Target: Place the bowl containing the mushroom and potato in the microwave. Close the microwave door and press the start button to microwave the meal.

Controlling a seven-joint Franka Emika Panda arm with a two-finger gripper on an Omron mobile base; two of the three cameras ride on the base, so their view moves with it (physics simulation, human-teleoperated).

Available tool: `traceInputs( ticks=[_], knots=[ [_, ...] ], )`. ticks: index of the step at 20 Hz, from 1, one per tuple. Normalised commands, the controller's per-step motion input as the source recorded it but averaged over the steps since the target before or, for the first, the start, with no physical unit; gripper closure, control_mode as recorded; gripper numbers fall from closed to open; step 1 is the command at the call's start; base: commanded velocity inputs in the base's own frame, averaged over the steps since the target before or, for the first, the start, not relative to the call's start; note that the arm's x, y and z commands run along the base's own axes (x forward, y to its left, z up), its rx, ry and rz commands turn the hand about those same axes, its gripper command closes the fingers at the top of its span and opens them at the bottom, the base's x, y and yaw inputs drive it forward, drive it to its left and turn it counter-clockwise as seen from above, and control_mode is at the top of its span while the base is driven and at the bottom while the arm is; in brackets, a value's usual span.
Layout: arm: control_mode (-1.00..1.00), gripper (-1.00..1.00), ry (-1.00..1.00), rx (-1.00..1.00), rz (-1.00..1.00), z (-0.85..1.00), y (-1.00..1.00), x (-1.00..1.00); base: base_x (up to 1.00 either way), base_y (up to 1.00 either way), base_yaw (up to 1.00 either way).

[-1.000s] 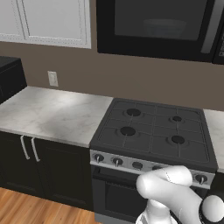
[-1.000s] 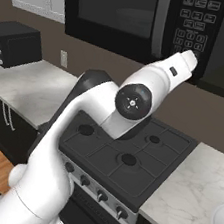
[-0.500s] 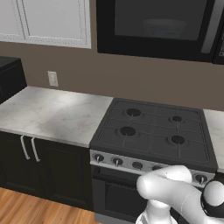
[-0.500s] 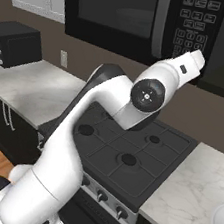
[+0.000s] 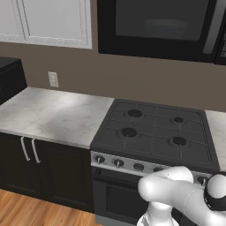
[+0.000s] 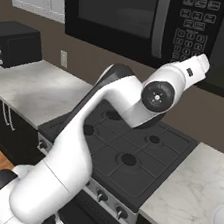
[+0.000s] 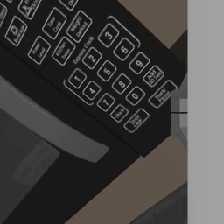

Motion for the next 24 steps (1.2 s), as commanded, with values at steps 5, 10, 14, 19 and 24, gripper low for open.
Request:
traceInputs(
  ticks=[5,10,14,19,24],
  knots=[
    [-1.0,1.0,0.0,0.03,0.0,0.0,-0.22,0.28,0.0,0.0,0.0],
    [-1.0,1.0,0.0,0.03,0.0,-0.01,-0.24,0.28,0.0,0.0,0.0],
    [-1.0,1.0,0.0,0.0,0.0,-0.1,-0.01,0.24,0.0,0.0,0.0],
    [-1.0,1.0,0.0,0.0,0.0,-0.02,-0.04,0.34,0.0,0.0,0.0],
    [-1.0,1.0,0.0,0.03,-0.01,0.0,-0.26,0.33,0.0,0.0,0.0]
  ],
)
